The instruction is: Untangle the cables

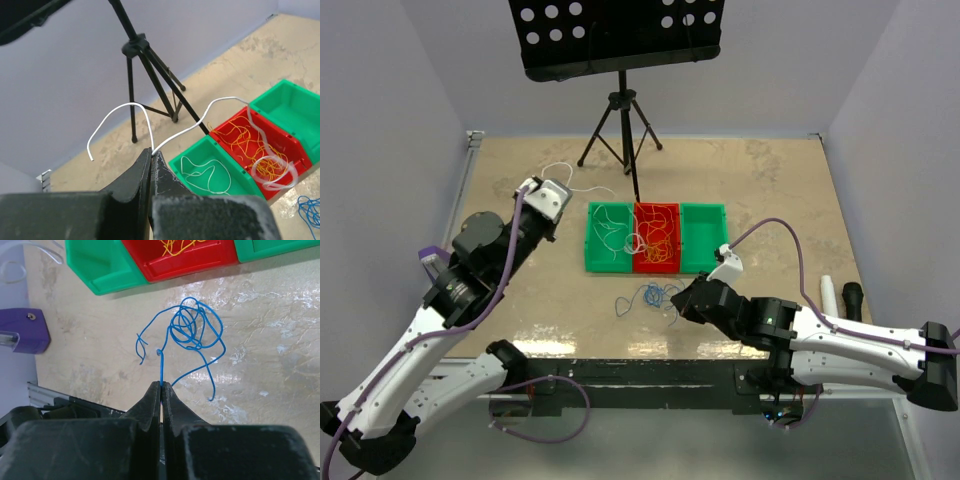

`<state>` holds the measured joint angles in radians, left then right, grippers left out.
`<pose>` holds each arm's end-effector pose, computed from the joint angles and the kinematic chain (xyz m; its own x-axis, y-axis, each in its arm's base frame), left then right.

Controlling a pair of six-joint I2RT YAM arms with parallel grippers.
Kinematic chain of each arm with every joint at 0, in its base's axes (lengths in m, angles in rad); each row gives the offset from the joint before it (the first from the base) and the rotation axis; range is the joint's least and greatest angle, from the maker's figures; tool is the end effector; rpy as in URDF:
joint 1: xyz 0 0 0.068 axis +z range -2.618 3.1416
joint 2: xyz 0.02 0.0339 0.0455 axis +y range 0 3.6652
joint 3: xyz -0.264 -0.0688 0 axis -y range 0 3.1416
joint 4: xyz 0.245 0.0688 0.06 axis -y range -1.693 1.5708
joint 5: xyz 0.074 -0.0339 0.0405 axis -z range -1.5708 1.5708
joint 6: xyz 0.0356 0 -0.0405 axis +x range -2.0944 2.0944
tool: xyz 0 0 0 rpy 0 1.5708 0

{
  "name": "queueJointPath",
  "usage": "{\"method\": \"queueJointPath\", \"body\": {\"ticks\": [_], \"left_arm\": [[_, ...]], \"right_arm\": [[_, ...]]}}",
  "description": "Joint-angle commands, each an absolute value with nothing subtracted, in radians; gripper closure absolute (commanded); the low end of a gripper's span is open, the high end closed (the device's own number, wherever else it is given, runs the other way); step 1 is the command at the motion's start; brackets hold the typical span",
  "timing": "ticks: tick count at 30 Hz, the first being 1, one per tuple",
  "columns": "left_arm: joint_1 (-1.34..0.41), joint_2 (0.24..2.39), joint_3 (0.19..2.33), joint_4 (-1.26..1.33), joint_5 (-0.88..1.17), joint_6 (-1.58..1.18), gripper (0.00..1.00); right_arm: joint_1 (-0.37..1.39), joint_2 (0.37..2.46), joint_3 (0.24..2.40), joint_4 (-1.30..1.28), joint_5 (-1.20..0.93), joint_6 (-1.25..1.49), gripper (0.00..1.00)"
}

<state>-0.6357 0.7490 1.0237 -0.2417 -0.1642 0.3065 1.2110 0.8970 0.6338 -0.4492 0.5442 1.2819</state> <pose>0.1284 -0.0875 0.4211 0.1624 0.2501 -0.9545 0.4251 0.8552 0.2964 0.0829 0.1681 0.2457 -0.7009 0.4660 -0.5400 0.0318 0.7767 0.6290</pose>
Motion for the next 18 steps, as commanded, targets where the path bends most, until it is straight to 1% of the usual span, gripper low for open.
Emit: {"method": "queueJointPath", "body": {"ticks": [1, 6, 13, 18], "left_arm": [[-0.632, 0.79, 0.967, -0.085, -0.13, 0.264, 1.0], [-0.634, 0.848, 0.882, 0.038, -0.167, 0.265, 1.0], [-0.632, 0.94, 0.824, 0.164, -0.201, 0.305, 1.0], [-0.63, 0.976, 0.804, 0.205, -0.21, 0.322, 1.0]], "right_arm": [[1.216, 0.854, 0.612, -0.431, 0.535, 1.272, 1.0], [1.216, 0.841, 0.594, -0.405, 0.523, 1.264, 1.0], [1.216, 0.868, 0.577, -0.364, 0.515, 1.261, 1.0], [1.216, 0.87, 0.563, -0.344, 0.511, 1.261, 1.0]]}}
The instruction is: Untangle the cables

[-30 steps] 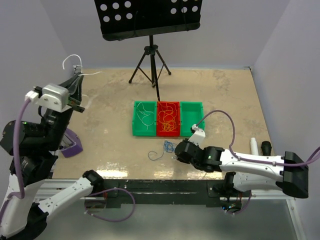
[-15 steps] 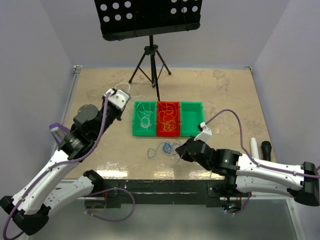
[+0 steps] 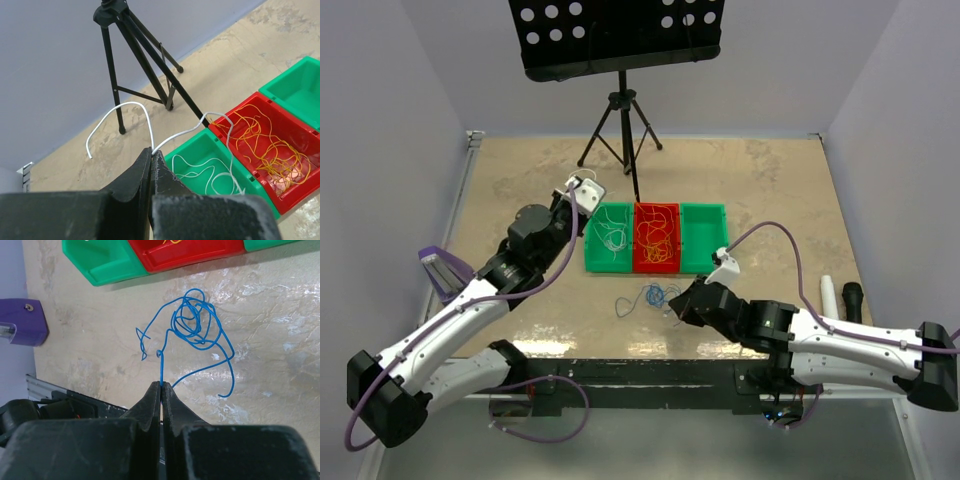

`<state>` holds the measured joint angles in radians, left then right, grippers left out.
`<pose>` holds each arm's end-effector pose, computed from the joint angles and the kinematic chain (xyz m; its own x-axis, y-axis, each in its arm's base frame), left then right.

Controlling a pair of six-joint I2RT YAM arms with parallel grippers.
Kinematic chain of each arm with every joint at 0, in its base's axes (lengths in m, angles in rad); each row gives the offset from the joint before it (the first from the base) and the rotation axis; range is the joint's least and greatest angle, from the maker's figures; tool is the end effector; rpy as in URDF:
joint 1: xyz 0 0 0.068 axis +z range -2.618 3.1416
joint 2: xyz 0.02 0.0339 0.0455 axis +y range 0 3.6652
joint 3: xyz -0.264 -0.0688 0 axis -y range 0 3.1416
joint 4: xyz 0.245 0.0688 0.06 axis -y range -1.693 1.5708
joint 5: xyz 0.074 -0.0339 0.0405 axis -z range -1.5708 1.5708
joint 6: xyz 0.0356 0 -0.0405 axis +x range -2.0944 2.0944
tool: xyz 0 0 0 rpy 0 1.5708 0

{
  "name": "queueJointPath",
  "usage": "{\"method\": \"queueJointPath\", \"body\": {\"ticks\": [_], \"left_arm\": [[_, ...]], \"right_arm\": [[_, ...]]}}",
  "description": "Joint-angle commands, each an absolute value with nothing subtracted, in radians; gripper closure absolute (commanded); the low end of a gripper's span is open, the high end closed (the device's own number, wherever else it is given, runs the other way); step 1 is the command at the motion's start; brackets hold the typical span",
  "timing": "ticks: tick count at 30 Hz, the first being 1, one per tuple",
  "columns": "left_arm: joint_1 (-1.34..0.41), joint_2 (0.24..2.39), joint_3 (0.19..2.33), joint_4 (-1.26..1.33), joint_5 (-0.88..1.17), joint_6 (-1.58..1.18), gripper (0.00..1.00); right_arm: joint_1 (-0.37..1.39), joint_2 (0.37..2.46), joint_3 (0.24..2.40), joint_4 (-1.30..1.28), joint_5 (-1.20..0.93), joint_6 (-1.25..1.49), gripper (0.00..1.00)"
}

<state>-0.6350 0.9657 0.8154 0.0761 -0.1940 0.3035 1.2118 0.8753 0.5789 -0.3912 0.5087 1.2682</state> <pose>0.1890 -0.1307 0.3452 0.0707 0.3121 -0.9474 0.4256 0.8496 0.3117 0.0808 0.1661 0.2353 -0.7208 0.4522 -0.5254 0.0086 0.7637 0.6455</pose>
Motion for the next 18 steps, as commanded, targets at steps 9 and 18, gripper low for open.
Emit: {"method": "queueJointPath", "body": {"ticks": [9, 18], "left_arm": [[-0.626, 1.066, 0.796, 0.216, -0.285, 0.304, 1.0], [-0.568, 1.282, 0.836, 0.019, -0.215, 0.207, 1.0]], "right_arm": [[1.216, 0.851, 0.542, -0.318, 0.502, 1.259, 1.0], [1.216, 0.881, 0.578, -0.322, 0.52, 1.24, 1.0]]}}
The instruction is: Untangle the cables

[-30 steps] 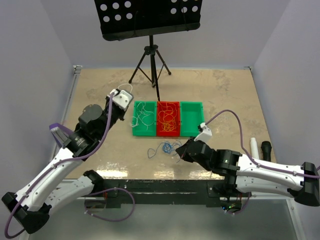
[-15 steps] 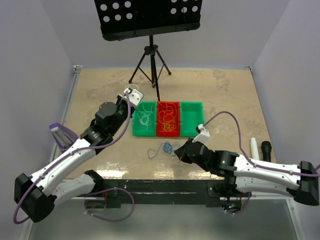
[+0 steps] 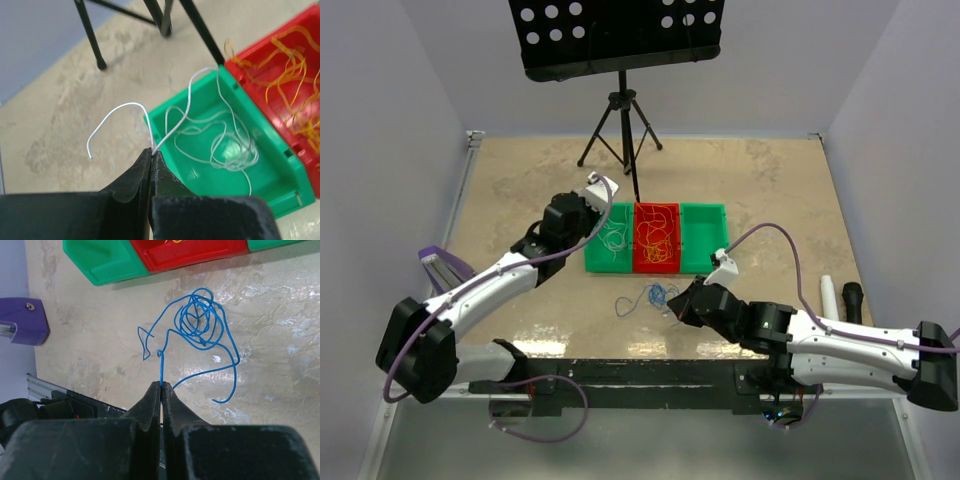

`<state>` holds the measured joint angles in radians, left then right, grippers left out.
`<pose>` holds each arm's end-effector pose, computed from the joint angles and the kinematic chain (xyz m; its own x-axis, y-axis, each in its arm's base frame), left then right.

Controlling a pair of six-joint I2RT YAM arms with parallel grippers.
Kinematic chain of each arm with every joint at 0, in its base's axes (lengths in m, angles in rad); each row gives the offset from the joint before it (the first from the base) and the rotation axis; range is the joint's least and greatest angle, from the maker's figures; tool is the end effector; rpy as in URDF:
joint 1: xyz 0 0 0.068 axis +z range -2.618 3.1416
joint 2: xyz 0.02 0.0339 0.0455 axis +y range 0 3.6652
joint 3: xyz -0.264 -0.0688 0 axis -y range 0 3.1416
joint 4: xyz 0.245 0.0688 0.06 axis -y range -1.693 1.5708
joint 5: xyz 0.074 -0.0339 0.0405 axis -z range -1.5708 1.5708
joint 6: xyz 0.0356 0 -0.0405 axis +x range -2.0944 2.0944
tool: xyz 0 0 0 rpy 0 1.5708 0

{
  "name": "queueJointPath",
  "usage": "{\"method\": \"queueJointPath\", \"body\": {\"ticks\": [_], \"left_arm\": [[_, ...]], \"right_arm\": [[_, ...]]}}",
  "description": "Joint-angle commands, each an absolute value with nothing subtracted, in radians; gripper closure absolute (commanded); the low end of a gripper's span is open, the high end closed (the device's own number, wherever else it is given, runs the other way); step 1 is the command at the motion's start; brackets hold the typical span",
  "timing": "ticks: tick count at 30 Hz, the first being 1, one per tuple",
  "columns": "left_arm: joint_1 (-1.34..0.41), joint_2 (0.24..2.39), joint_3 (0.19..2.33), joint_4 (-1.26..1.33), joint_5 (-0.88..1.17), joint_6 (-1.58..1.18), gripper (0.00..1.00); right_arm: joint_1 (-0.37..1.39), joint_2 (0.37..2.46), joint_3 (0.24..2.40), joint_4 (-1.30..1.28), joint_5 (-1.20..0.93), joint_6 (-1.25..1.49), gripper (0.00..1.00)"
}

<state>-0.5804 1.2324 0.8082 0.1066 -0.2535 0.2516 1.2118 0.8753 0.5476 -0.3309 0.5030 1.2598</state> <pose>0.2419 -0.1479 0.2825 -0.1704 0.3999 -0.9006 0.3862 0.8679 0.3124 0.0812 0.1675 0.2298 -0.7192 0.4575 -0.5229 -0.0053 0.7489 0.6626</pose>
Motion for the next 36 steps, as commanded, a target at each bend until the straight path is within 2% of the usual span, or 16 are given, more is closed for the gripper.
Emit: {"method": "queueJointPath", "body": {"ticks": [1, 8, 15, 19, 24, 27, 30, 36], "left_arm": [[-0.568, 1.296, 0.842, 0.002, -0.215, 0.21, 1.0], [-0.572, 1.396, 0.885, -0.068, -0.25, 0.224, 1.0], [-0.577, 1.508, 0.995, -0.098, -0.16, 0.204, 1.0], [-0.591, 1.568, 1.057, -0.117, -0.135, 0.192, 0.96], [-0.592, 1.582, 1.055, -0.133, -0.106, 0.164, 0.83], [-0.594, 1.56, 1.034, -0.141, -0.083, 0.16, 0.63], [-0.591, 1.542, 1.038, -0.173, -0.077, 0.153, 0.55], [-0.591, 1.439, 1.068, -0.259, -0.078, 0.163, 0.23]], "right_arm": [[1.216, 0.877, 0.584, -0.322, 0.52, 1.235, 1.0], [1.216, 0.894, 0.578, -0.276, 0.492, 1.203, 1.0], [1.216, 0.936, 0.588, -0.255, 0.495, 1.204, 1.0], [1.216, 0.925, 0.568, -0.249, 0.489, 1.223, 1.0], [1.216, 0.911, 0.563, -0.255, 0.491, 1.229, 1.0], [1.216, 0.911, 0.569, -0.261, 0.491, 1.226, 1.0], [1.216, 0.916, 0.575, -0.262, 0.488, 1.218, 1.0], [1.216, 0.928, 0.597, -0.285, 0.494, 1.206, 1.0]]}}
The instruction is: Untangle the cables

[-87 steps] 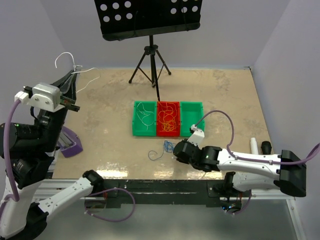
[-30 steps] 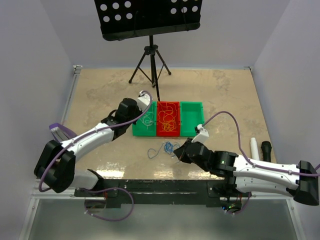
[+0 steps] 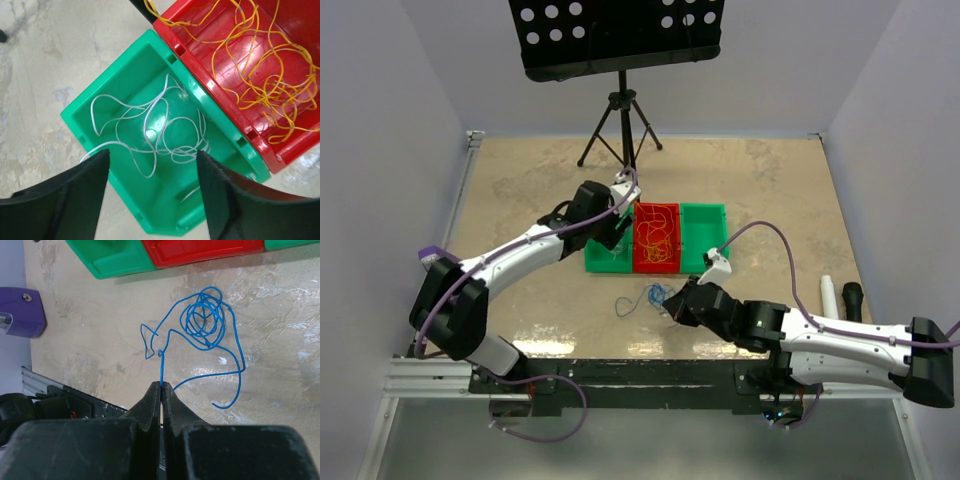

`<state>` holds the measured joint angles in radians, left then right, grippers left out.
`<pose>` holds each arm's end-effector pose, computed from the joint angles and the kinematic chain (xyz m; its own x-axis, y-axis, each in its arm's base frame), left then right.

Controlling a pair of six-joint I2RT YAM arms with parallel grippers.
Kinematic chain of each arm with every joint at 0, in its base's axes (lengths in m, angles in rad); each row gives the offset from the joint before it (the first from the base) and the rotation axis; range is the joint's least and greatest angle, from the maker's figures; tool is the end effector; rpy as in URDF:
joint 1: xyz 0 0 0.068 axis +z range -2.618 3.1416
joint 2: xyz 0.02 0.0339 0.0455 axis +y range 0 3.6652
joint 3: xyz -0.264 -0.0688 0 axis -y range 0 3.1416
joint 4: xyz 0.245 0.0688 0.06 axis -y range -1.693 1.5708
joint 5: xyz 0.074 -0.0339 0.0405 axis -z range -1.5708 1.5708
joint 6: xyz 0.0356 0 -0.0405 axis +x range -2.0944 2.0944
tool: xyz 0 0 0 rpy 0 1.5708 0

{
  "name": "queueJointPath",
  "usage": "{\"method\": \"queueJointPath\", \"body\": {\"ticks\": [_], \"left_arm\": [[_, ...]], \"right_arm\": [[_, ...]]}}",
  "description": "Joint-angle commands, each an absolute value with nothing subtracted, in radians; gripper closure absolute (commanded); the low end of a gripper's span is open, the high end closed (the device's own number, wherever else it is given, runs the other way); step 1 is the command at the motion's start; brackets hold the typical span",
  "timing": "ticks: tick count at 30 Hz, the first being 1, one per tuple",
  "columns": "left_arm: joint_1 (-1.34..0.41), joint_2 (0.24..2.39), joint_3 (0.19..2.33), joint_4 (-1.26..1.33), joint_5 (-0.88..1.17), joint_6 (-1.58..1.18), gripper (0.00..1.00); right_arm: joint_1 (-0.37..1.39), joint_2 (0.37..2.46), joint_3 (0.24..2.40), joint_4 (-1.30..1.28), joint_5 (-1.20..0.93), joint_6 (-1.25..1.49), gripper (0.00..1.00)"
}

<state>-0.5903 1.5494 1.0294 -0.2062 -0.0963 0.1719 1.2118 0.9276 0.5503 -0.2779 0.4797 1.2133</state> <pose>0.2832 -0.1856 0.2351 -0.4590 0.5125 -0.7258 0.5814 0.7909 0.1908 0.0840 0.1770 0.2259 -0.7325 0.4133 -0.5409 -0.0451 0.7634 0.6444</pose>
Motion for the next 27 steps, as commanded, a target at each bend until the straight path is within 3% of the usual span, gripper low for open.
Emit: {"method": "queueJointPath", "body": {"ticks": [1, 5, 12, 15, 27], "left_arm": [[-0.591, 1.418, 1.075, -0.276, -0.063, 0.169, 0.17], [-0.592, 1.306, 1.083, -0.345, 0.058, 0.225, 0.0], [-0.681, 1.083, 0.928, -0.407, 0.454, 0.362, 0.0], [-0.765, 1.04, 0.812, -0.338, 0.45, 0.387, 0.0], [-0.779, 1.238, 0.689, -0.075, 0.347, 0.342, 0.02]], "right_arm": [[1.216, 0.928, 0.6, -0.29, 0.495, 1.204, 1.0], [1.216, 0.914, 0.603, -0.301, 0.499, 1.2, 1.0], [1.216, 0.851, 0.627, -0.295, 0.517, 1.17, 1.0], [1.216, 0.842, 0.647, -0.322, 0.523, 1.169, 1.0], [1.216, 0.65, 0.601, -0.368, 0.512, 1.189, 1.0]]}}
